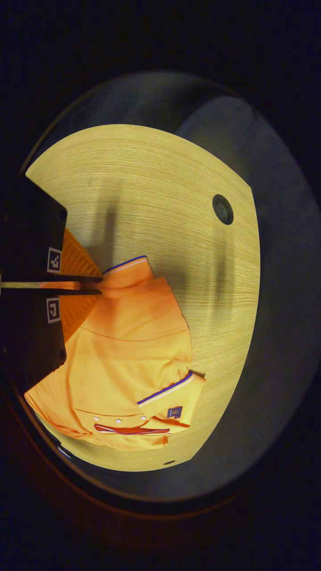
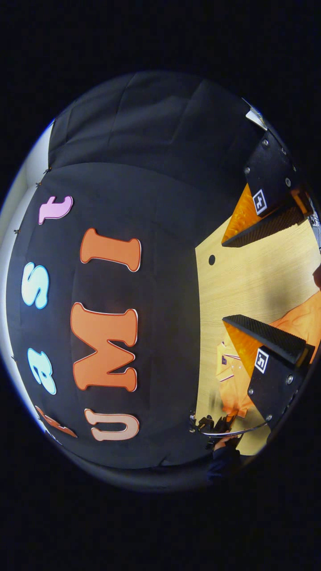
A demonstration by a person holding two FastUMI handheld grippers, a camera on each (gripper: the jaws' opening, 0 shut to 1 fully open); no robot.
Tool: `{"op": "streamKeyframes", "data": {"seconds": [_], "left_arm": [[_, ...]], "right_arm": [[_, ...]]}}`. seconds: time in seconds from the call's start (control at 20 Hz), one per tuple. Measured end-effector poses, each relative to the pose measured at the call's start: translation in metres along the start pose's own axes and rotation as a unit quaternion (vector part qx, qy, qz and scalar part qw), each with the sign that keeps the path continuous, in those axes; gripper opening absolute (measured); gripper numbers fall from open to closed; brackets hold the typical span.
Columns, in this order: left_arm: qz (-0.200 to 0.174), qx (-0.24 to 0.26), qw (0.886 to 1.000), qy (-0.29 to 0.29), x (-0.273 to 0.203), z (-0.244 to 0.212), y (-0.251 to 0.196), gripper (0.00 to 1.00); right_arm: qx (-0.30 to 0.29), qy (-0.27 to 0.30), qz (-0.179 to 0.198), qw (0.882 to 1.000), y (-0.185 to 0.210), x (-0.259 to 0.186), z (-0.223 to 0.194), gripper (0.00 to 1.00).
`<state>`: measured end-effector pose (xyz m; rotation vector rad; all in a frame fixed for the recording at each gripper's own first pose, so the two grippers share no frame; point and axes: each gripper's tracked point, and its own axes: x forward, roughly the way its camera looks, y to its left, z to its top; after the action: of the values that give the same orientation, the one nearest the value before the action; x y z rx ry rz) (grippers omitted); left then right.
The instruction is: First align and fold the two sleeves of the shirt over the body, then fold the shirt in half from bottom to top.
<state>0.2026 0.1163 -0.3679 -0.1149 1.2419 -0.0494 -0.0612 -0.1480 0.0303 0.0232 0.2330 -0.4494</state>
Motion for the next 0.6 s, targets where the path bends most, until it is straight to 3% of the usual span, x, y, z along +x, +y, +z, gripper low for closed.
{"op": "streamKeyframes", "data": {"seconds": [0.2, 0.6], "left_arm": [[-0.010, 0.033, 0.998, -0.061, -0.033, 0.028, -0.012, 0.06], [-0.040, 0.122, 0.986, -0.103, -0.068, 0.051, -0.073, 0.05]], "right_arm": [[0.009, 0.002, 0.000, 1.000, -0.005, -0.001, -0.002, 0.93], [-0.004, 0.011, -0.007, 1.000, 0.003, -0.013, -0.009, 0.93]]}}
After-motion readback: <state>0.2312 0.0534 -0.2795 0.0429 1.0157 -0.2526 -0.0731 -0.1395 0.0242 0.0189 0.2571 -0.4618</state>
